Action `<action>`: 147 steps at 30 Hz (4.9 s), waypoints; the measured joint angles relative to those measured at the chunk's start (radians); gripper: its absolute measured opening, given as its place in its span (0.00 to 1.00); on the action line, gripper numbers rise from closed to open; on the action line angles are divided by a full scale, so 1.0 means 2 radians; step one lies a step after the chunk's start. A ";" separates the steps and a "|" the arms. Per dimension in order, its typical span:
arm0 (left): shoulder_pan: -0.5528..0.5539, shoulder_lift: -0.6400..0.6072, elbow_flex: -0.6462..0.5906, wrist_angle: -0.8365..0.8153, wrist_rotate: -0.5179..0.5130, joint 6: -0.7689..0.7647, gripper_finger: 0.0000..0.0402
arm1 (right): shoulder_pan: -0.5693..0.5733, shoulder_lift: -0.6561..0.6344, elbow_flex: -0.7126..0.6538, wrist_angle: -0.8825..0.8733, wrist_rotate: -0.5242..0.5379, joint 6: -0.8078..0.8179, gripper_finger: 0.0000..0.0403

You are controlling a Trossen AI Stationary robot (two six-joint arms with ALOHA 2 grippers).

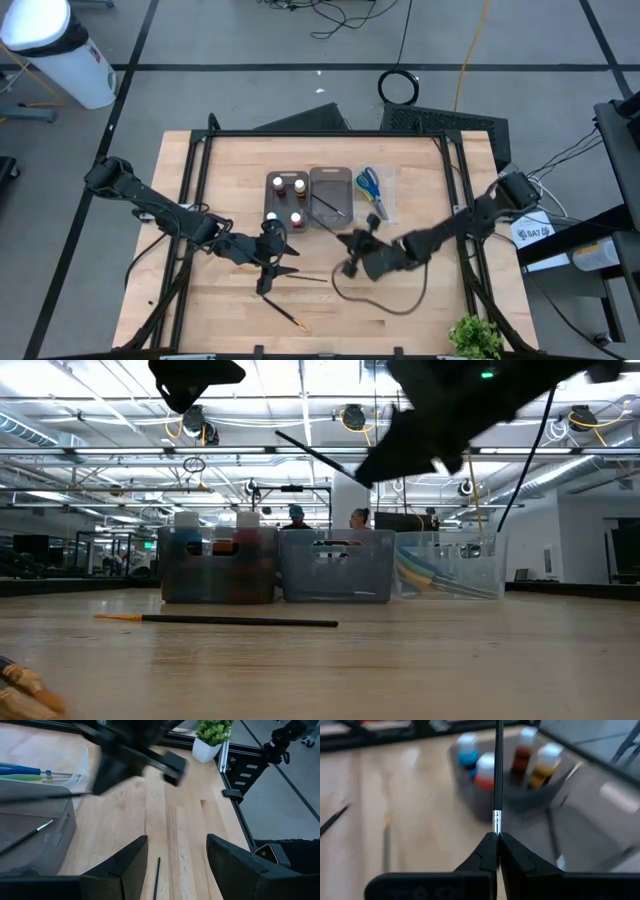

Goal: Pick & Place Paint Supplies
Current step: Put the silver paintbrush into the right black bin, then put the top gold paintbrush into the right black bin

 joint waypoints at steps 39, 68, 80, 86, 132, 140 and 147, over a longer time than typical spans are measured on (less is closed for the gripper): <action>0.000 0.000 0.000 0.013 0.000 -0.015 0.53 | -0.126 -0.055 -0.049 0.067 -0.191 0.012 0.34; -0.035 0.145 -0.032 -0.094 -0.001 -0.020 0.53 | 0.062 -0.071 -0.048 0.226 -0.247 -0.160 0.33; -0.036 0.212 -0.030 -0.095 0.012 -0.043 0.53 | 0.062 -0.071 -0.048 0.225 -0.247 -0.160 0.33; -0.042 0.213 -0.030 -0.098 0.012 -0.046 0.37 | 0.062 -0.071 -0.048 0.225 -0.247 -0.160 0.33; -0.105 0.108 -0.033 -0.064 -0.131 -0.053 0.00 | 0.061 -0.071 -0.048 0.164 -0.206 -0.159 0.34; -0.113 0.097 -0.032 0.004 -0.151 0.014 0.00 | 0.052 -0.012 -0.048 0.238 -0.195 -0.214 0.49; -0.112 0.097 -0.032 0.010 -0.152 0.022 0.00 | 0.035 0.025 -0.048 0.277 -0.217 -0.203 0.61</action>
